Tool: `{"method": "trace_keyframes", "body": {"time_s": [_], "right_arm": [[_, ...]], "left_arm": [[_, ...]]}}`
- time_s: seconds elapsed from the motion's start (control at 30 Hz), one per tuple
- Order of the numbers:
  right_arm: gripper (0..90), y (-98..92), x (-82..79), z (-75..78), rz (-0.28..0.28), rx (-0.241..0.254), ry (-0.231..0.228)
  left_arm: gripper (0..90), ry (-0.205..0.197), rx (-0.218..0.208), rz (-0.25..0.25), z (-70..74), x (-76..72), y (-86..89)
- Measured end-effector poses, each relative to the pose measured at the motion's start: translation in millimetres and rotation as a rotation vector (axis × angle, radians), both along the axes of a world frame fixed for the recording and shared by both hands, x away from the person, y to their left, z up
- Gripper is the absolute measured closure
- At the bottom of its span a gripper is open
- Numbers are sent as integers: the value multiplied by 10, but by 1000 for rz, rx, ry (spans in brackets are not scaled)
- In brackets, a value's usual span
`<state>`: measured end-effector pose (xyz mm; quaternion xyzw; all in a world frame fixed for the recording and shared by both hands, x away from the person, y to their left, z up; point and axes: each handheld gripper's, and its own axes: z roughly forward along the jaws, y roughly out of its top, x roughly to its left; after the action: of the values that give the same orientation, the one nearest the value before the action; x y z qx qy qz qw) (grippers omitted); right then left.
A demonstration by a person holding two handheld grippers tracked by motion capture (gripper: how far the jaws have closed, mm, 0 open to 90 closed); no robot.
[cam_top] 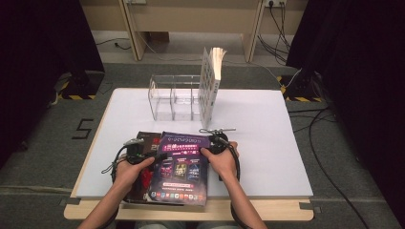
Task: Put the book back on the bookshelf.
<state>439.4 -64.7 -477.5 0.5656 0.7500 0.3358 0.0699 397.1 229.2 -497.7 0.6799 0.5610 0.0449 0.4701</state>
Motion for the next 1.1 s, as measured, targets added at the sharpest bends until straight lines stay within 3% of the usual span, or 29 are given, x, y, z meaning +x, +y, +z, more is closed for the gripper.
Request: {"method": "trace_keyframes", "body": {"time_s": [0.27, 0.57, 0.77, 1.03, 1.1], "right_arm": [[491, -2, -8, 7, 10, -2, 3], [508, -1, -10, 14, 43, -13, -8], [513, -66, 106, 18, 38, 40, 32], [523, -59, 97, 45, 55, 27, 35], [517, -66, 103, 77, 49, 76, 34]], "left_arm": [[392, 9, -18, -3, -4, 4, -12], [392, 8, -11, 1, 7, 10, -10], [393, 4, -9, 8, 26, 6, 19], [400, 4, -9, 11, 30, 20, 33], [400, 4, -9, 11, 32, 17, 33]]}}
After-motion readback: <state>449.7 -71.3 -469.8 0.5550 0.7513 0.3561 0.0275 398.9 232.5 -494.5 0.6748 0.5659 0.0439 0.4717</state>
